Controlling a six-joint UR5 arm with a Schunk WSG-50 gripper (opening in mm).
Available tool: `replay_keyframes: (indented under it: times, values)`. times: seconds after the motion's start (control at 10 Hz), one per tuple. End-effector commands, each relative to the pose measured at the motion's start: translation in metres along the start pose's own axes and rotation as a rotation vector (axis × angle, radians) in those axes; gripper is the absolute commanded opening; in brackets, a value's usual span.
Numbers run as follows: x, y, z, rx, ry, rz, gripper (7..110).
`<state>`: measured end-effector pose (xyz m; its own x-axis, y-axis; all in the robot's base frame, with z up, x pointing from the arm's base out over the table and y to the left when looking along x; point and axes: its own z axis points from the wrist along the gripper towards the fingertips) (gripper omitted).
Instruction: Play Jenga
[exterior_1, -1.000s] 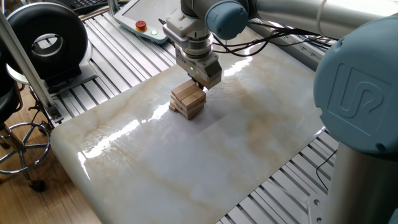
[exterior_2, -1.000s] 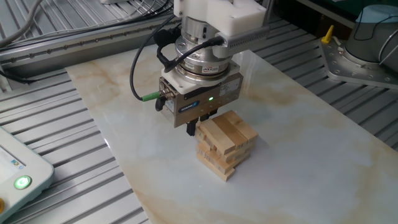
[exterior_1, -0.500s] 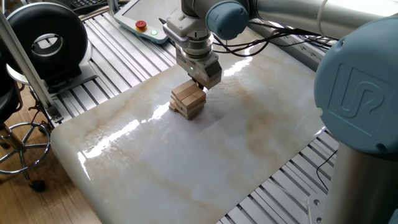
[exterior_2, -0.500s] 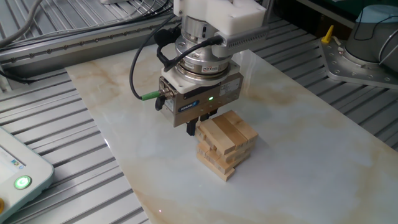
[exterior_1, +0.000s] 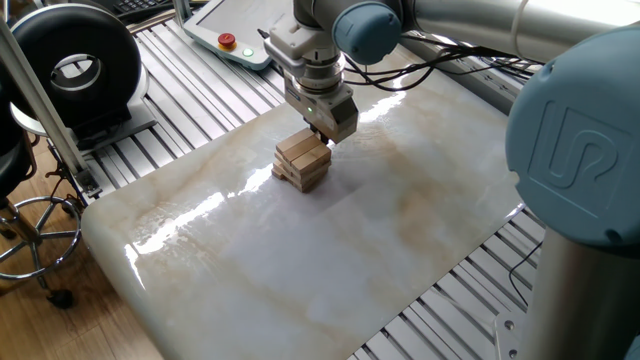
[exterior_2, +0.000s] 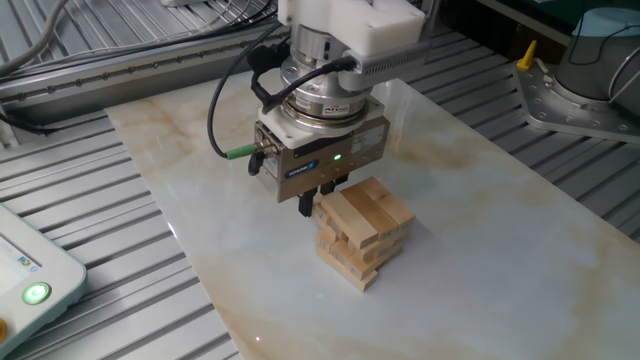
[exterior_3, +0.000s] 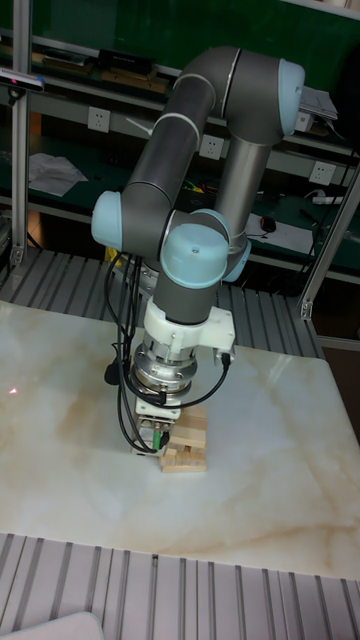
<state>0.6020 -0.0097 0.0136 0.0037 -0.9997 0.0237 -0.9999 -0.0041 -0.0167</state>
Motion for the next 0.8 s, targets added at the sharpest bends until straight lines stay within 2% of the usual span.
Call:
replay_keyframes:
  times: [0.0, 0.7]
  values:
    - [-0.0001, -0.0006, -0.0009, 0.002, -0.013, 0.009, 7]
    - [0.0040, 0.0009, -0.0003, -0.001, -0.016, 0.014, 7]
